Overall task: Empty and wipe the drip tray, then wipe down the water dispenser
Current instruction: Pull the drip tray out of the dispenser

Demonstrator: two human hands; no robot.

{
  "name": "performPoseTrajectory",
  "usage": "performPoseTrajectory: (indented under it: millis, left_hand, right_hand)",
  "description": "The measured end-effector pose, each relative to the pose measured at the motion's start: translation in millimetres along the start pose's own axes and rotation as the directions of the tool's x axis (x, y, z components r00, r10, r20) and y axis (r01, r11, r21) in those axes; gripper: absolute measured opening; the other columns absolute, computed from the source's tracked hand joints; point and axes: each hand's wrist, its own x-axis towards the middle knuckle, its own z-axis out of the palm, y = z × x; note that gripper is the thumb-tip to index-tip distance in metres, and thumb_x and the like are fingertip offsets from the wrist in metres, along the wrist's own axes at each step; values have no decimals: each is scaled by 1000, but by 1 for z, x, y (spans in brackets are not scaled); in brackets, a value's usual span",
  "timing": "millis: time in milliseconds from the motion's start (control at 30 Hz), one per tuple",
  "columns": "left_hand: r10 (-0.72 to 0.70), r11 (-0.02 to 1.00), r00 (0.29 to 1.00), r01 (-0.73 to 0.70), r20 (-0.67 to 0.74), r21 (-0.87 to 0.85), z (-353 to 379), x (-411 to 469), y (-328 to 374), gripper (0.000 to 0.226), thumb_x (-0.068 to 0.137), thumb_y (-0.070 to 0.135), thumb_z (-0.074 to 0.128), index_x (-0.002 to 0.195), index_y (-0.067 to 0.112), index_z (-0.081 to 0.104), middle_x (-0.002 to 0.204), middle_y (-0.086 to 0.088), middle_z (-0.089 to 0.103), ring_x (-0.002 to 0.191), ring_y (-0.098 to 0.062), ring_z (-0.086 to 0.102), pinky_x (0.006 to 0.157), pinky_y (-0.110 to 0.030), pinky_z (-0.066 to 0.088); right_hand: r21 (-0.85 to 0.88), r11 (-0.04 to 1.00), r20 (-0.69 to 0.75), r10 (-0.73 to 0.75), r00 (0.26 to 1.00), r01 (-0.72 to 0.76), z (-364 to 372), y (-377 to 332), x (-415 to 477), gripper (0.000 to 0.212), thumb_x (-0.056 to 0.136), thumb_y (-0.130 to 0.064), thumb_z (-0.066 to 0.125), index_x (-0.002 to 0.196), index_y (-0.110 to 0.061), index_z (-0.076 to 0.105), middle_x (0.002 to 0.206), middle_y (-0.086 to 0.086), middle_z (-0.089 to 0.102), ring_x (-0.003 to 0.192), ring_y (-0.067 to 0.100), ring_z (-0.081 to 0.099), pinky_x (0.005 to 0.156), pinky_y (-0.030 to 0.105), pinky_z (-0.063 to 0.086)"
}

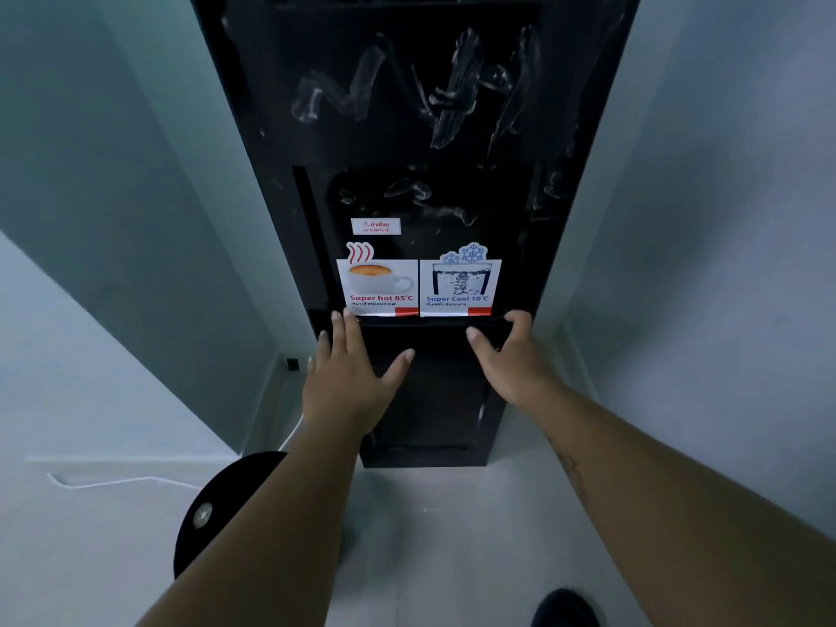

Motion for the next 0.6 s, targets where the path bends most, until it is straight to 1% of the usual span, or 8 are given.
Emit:
performPoseTrajectory:
  millis: [67, 200, 300, 367, 433, 500, 533, 600]
  left_hand:
    - [-36, 990, 999, 31, -33, -135, 9, -2, -4, 97, 88, 76, 32, 158, 21, -7, 167, 5, -1, 153, -24, 5, 115, -51, 27]
    - [-113, 931, 980, 48, -162, -362, 18, -2, -4, 86, 98, 61, 35, 158, 13, -2, 167, -4, 3, 152, -22, 13, 115, -40, 25]
    - [-279, 795, 957, 184, -80, -578, 19, 5, -5, 75, 99, 60, 32, 156, 13, 18, 159, -9, 31, 145, -29, 32, 112, -42, 31]
    - [-343, 738, 936, 220, -74, -638, 15, 14, -5, 59, 101, 58, 29, 130, 12, 53, 129, -9, 60, 114, -26, 59, 89, -40, 46]
    - [-429, 601, 903, 294, 10, -743, 9, 29, -9, 54, 103, 54, 28, 109, 10, 60, 114, -11, 63, 90, -22, 63, 70, -36, 50]
    - [-469, 388, 856, 421, 218, -820, 5, 42, -12, 57, 104, 52, 29, 122, 6, 55, 120, -14, 60, 97, -35, 65, 53, -35, 59]
    - [-466, 348, 840, 462, 277, -816, 4, 45, -13, 59, 104, 53, 29, 129, 4, 52, 124, -16, 59, 100, -41, 65, 46, -34, 58]
    - [-465, 390, 832, 500, 303, -774, 2, 49, -13, 64, 104, 54, 28, 135, 2, 49, 125, -20, 60, 92, -44, 67, 38, -29, 54]
  right_hand:
    - [120, 992, -36, 46, 998, -42, 9, 0, 8, 54, 97, -54, 41, 135, -20, 24, 123, 11, 54, 87, 20, 54, 72, 32, 41]
    - [435, 871, -47, 275, 960, -229, 19, -7, 23, 60, 100, -53, 30, 139, -7, 31, 128, 12, 49, 109, 31, 54, 91, 49, 52]
    - [476, 810, 30, 374, 927, -343, 19, -8, 32, 67, 99, -58, 23, 133, -4, 43, 125, 13, 55, 108, 34, 57, 93, 52, 52]
    - [476, 807, 45, 375, 926, -350, 19, -5, 34, 67, 99, -59, 24, 131, -4, 46, 123, 14, 57, 107, 35, 59, 92, 52, 52]
    - [500, 795, 58, 364, 929, -343, 22, 0, 35, 66, 99, -58, 26, 133, -6, 46, 124, 12, 56, 107, 33, 59, 86, 50, 56]
    - [547, 765, 81, 356, 931, -340, 23, 3, 33, 64, 99, -58, 28, 135, -7, 45, 128, 12, 54, 107, 34, 59, 69, 44, 61]
    - [561, 755, 88, 353, 932, -339, 24, 3, 33, 64, 100, -57, 29, 136, -6, 44, 131, 12, 53, 107, 34, 59, 60, 40, 61]
    - [562, 755, 86, 352, 932, -337, 23, 1, 32, 64, 100, -56, 29, 137, -5, 44, 134, 14, 53, 107, 35, 60, 49, 33, 58]
